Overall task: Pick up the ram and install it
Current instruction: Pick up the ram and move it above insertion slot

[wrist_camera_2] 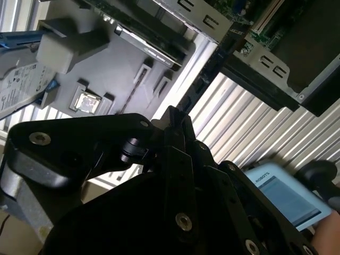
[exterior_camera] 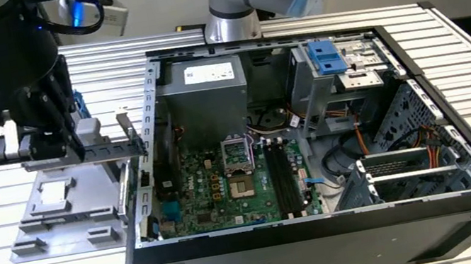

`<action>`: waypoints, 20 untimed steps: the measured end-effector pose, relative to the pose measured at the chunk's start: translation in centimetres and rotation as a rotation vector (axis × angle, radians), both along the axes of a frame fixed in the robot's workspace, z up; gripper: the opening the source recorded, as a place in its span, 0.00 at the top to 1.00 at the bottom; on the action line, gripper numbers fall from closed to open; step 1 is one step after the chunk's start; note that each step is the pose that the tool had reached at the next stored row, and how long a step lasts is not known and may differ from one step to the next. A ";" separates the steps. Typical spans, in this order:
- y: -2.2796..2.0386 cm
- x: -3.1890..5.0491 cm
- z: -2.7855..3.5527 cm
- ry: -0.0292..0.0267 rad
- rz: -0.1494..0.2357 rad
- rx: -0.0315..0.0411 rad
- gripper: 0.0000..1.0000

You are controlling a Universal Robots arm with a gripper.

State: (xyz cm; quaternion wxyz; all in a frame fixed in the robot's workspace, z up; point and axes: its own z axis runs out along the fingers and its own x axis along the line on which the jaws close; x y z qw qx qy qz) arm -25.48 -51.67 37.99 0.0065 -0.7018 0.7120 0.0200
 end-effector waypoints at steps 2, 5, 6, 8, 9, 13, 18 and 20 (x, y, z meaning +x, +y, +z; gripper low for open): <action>0.00 0.29 0.00 0.0000 0.000 0.0000 1.00; 0.00 0.79 0.00 0.0001 0.000 0.0000 1.00; 0.00 0.95 0.00 0.0001 0.000 -0.0001 1.00; 0.00 1.31 0.00 0.0001 0.000 0.0000 1.00; 0.00 1.50 0.00 0.0005 0.000 -0.0001 1.00; 0.00 2.24 0.00 0.0095 0.000 -0.0001 1.00; 0.00 2.99 0.00 0.0148 0.000 -0.0002 1.00; 0.01 3.28 0.00 0.0147 0.000 -0.0001 1.00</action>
